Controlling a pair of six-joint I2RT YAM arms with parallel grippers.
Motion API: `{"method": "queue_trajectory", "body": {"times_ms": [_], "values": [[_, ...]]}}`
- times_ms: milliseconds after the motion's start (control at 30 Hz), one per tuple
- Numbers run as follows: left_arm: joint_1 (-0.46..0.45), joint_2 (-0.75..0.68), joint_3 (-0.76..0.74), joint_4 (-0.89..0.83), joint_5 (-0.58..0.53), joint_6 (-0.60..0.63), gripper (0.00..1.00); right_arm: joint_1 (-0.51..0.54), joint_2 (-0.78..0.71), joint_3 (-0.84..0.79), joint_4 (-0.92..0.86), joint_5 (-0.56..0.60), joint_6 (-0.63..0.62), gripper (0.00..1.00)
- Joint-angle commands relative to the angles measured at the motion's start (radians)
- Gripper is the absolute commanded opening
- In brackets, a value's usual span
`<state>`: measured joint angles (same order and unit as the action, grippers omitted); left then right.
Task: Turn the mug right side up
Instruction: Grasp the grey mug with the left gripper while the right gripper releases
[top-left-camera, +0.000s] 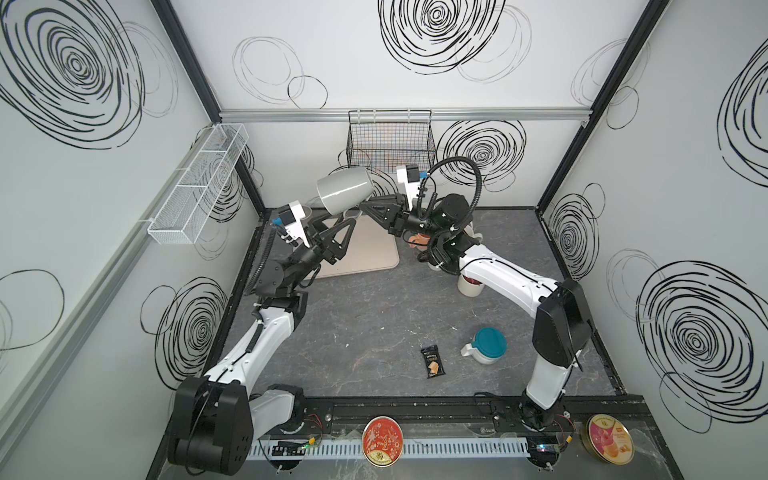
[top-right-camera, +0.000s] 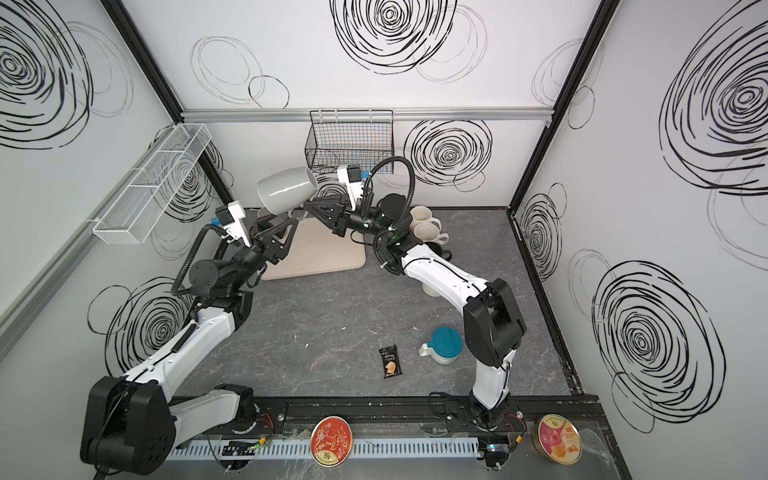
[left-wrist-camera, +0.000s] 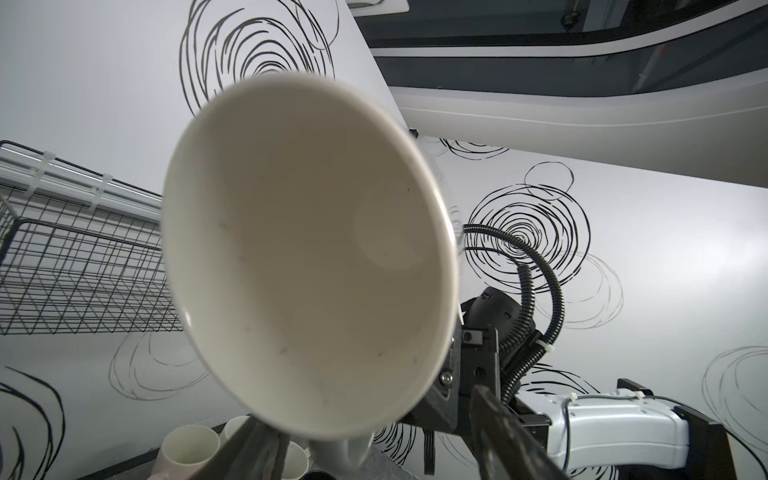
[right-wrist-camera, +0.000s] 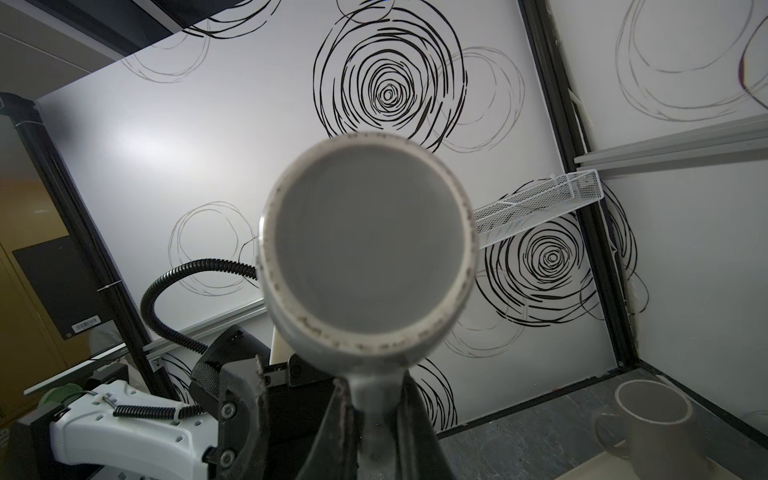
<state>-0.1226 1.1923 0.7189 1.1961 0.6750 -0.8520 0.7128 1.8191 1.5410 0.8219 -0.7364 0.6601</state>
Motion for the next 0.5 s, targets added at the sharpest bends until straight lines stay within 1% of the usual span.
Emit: {"method": "queue_trajectory", "body": {"times_ms": [0,100,200,300,367,400,467], "values": [[-0.020,0.019,0.052,0.168,0.028,-0.054,0.68,0.005,-0.024,0.032,0.093,-0.011,0.010,0.00],[-0.024,0.035,0.063,0.214,0.035,-0.091,0.61,0.003,-0.028,0.024,0.093,-0.009,0.010,0.00],[-0.027,0.039,0.072,0.234,0.043,-0.112,0.46,0.001,-0.030,0.021,0.087,-0.006,0.010,0.00],[-0.028,0.031,0.076,0.229,0.047,-0.115,0.24,-0.004,-0.035,0.014,0.059,0.014,0.003,0.00],[-0.028,0.026,0.080,0.211,0.049,-0.110,0.08,-0.007,-0.037,0.012,0.022,0.028,-0.015,0.04],[-0.028,0.025,0.084,0.193,0.052,-0.106,0.02,-0.010,-0.037,0.009,0.008,0.030,-0.020,0.06],[-0.028,0.023,0.091,0.167,0.057,-0.097,0.00,-0.017,-0.041,0.000,-0.004,0.032,-0.021,0.12]]}}
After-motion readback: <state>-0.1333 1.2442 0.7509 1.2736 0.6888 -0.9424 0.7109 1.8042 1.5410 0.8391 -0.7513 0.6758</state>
